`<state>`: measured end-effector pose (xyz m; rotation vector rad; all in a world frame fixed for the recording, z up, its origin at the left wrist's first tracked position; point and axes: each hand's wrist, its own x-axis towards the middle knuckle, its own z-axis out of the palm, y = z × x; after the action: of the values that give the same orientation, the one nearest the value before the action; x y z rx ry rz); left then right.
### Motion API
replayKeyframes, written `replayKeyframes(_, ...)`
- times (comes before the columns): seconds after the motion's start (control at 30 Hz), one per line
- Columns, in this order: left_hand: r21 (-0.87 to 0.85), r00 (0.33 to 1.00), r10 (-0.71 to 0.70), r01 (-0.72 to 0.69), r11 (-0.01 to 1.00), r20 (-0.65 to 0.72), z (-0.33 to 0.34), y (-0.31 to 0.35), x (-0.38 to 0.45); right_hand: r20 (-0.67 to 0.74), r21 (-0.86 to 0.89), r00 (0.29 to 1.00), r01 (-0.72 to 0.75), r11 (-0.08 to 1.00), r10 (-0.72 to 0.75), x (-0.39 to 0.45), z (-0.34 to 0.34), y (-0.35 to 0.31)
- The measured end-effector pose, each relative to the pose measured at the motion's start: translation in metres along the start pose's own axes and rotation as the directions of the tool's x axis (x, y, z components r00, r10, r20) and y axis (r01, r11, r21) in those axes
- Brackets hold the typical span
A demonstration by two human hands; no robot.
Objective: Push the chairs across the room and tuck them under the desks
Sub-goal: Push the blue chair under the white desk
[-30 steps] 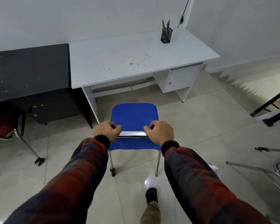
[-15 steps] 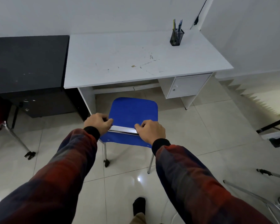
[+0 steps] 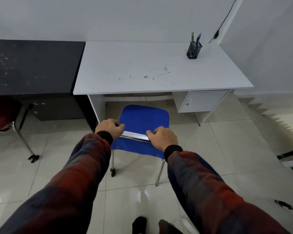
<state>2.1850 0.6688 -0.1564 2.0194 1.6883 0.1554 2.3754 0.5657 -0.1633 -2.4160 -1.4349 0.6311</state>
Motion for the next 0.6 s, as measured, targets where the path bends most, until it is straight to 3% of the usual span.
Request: replayKeyframes(0.6,-0.062,0.996,-0.092,0.092,0.994,0.01,0.036,0.082,0.027,0.079,-0.039,0.989,0.131,0.991,-0.128,0.082,-0.06,0.069)
